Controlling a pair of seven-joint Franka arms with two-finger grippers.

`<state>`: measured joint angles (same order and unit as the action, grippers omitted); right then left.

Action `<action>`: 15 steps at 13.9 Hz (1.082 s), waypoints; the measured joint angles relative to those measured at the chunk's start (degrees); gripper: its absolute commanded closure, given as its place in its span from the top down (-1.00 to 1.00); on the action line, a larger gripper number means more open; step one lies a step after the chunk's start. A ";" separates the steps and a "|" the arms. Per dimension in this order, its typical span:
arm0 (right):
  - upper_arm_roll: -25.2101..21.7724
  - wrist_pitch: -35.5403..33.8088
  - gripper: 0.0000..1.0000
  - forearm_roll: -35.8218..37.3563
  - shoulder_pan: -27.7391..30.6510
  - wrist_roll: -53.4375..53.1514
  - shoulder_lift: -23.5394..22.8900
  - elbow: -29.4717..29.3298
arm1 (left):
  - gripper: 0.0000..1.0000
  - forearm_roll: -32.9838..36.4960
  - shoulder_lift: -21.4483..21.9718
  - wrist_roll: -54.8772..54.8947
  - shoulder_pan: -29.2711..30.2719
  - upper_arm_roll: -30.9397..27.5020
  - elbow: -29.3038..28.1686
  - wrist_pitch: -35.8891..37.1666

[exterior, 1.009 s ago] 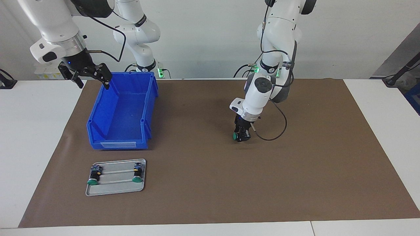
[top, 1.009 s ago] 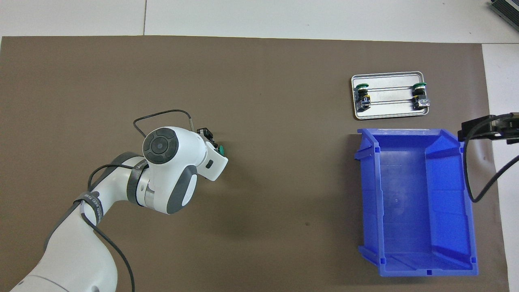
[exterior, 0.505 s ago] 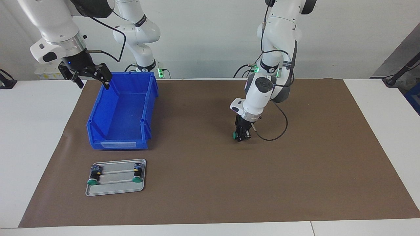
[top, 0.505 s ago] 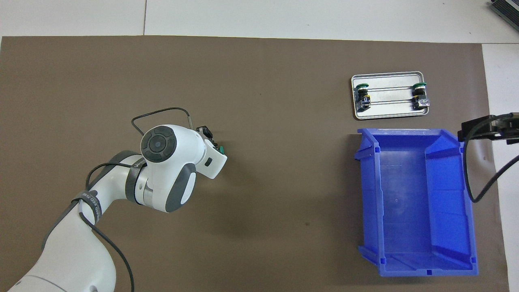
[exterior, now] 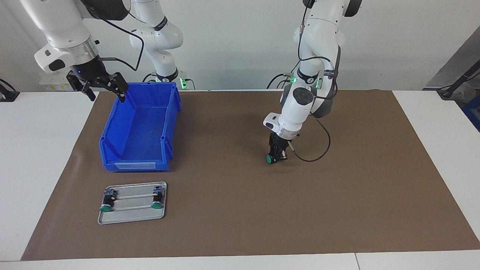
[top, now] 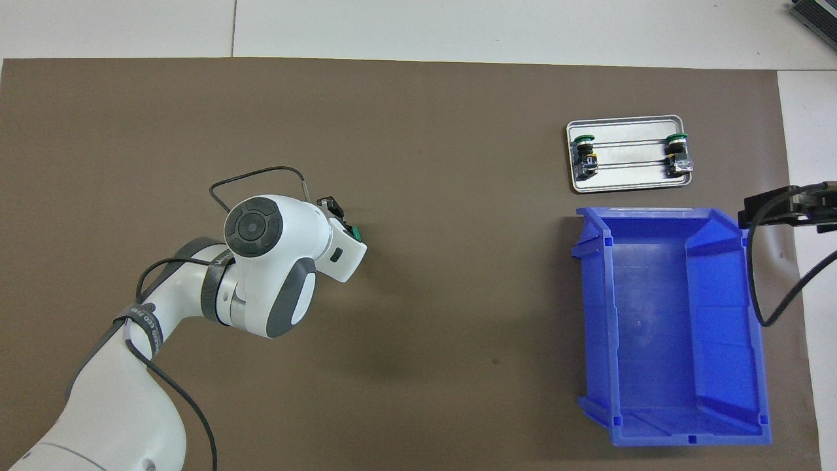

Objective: Place and press button with both arms

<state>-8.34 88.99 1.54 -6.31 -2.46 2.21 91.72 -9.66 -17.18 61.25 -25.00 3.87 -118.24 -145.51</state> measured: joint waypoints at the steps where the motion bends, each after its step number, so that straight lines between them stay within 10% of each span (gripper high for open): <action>1: 0.00 0.00 1.00 0.00 0.00 0.00 0.00 0.00 | -0.22 0.00 0.00 0.00 0.00 0.00 0.00 0.00; 7: 0.00 0.00 1.00 0.00 0.00 0.00 0.00 0.00 | -0.04 0.00 -0.32 0.00 -0.08 0.14 -0.92 0.01; 15: 0.00 0.00 1.00 0.00 0.00 0.00 0.00 0.01 | -0.68 -0.02 -0.02 0.00 -0.16 0.28 -1.55 -0.30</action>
<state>-8.34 88.99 1.54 -6.31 -2.46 2.21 91.72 -9.68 -17.20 61.26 -25.16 4.15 -119.79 -145.81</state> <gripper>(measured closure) 0.000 0.665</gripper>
